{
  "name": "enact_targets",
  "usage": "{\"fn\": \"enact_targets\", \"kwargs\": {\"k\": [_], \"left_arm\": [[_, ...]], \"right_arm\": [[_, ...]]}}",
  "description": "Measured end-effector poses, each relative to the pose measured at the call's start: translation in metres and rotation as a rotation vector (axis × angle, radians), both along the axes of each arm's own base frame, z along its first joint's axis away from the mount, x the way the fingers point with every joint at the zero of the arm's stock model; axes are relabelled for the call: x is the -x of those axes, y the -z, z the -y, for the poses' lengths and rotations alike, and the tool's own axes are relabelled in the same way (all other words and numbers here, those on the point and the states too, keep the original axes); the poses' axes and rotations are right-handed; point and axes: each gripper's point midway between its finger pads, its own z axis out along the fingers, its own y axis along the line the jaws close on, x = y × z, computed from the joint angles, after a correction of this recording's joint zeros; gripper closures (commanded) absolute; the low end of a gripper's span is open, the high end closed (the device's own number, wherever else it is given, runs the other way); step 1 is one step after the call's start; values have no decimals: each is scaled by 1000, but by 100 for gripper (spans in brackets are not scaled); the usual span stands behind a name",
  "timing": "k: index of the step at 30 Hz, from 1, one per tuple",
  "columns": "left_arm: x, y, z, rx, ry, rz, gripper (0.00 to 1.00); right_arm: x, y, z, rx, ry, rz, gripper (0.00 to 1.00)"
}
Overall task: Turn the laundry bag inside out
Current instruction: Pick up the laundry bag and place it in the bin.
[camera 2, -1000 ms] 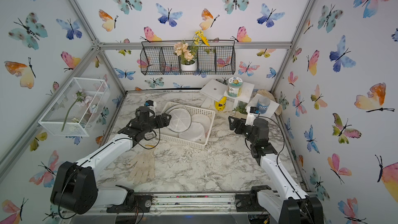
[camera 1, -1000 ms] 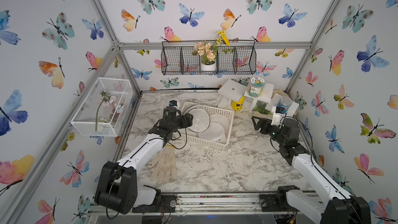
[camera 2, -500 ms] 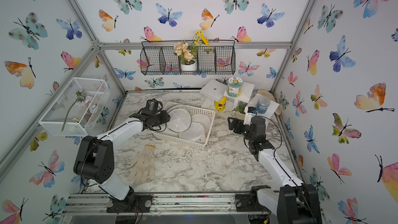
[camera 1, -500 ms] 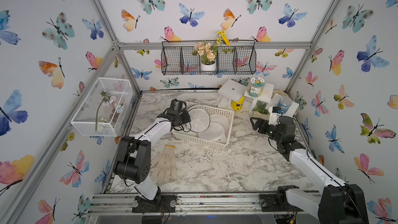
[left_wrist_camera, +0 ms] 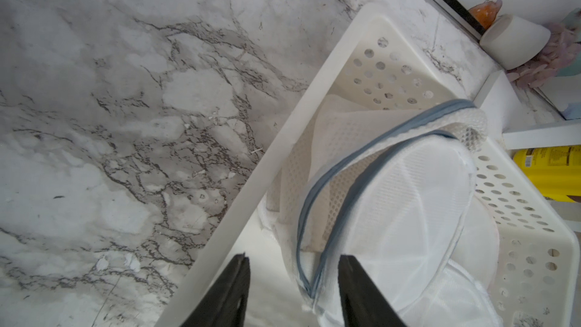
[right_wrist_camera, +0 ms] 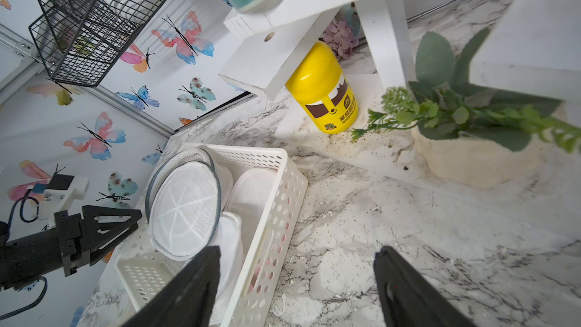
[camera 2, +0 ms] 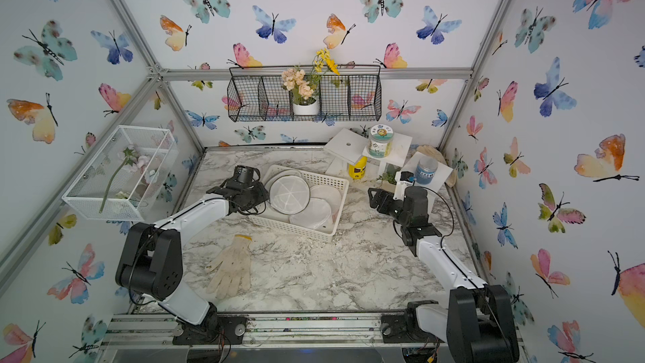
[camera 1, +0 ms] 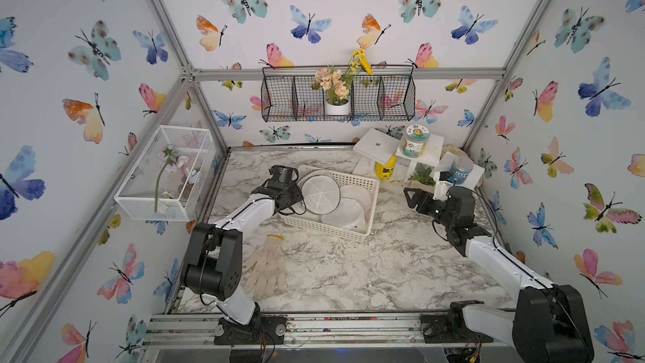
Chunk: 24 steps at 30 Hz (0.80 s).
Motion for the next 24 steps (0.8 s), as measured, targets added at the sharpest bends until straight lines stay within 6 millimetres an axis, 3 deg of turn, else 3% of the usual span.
{"fn": "enact_targets", "kwargs": {"k": [11, 22, 24], "left_arm": [[-19, 17, 1, 13, -22, 6, 66], [-32, 14, 4, 23, -14, 61, 99], [-34, 13, 5, 21, -8, 71, 100]], "right_arm": [[0, -2, 0, -3, 1, 2, 20], [-9, -26, -1, -9, 1, 54, 22], [-9, -27, -1, -9, 0, 56, 22]]}}
